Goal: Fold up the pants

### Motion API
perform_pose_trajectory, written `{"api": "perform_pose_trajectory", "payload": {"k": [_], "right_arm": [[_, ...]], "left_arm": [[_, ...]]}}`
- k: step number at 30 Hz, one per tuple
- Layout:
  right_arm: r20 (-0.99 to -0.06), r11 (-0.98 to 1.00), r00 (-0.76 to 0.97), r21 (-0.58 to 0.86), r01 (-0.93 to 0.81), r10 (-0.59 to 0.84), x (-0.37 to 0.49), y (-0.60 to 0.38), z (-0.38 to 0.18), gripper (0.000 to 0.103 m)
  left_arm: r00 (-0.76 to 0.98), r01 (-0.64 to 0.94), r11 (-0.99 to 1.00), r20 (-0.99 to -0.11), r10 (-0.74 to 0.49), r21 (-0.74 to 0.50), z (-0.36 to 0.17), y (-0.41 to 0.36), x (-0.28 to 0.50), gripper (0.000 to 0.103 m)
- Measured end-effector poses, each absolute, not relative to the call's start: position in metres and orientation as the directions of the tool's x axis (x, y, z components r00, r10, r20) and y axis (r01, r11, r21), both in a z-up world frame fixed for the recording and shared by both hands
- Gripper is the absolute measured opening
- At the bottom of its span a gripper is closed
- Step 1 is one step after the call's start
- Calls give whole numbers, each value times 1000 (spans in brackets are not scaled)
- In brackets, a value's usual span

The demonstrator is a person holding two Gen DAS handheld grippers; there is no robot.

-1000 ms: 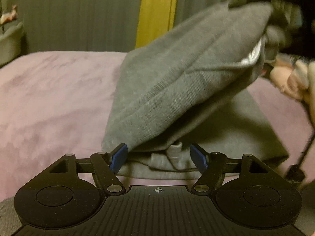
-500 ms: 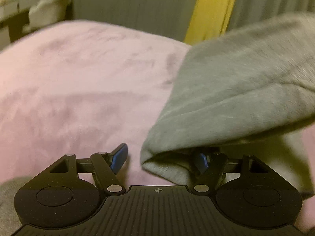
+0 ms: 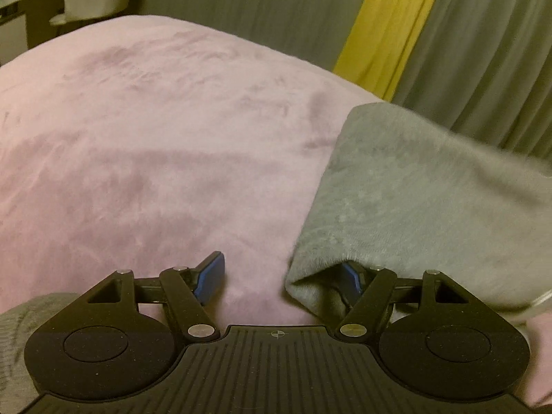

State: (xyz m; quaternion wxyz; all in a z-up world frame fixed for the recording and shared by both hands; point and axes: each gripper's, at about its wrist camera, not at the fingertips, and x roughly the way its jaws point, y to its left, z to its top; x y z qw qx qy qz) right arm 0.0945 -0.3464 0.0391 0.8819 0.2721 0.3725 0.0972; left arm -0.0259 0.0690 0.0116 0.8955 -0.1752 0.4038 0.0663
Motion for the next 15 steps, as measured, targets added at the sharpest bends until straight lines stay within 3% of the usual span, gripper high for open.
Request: {"api": "perform_pose_trajectory", "payload": {"k": [1,4,10,13,14,15], "right_arm": [[-631,855,704,515,64,327,93,-351,34,63],[-654,866,701,488,105,284,85,-365,21,72],[-705,893,650,441,87,284,81,-358,-3,74],[-675,908,691,413,65,258,79,-345,0,70],[-653,911,712,410,47,257,78,-341,3,66],[-639,913,725,406,33,258,83,-337,9,55]], "left_arm": [[667,-258,928,-745,-29,-267,13,72,-26,75],[691,-262,923,-722,-24,-282,24,70,-37,75],[785,-282,925,-616,70,-254,53,74,-42,78],[800,-244,943,-597,64,-226,56,69,-30,79],[796,-228,948,-604,50,-221,53,66,-24,79],[786,-214,952,-617,35,-219,49,61,-18,79]]}}
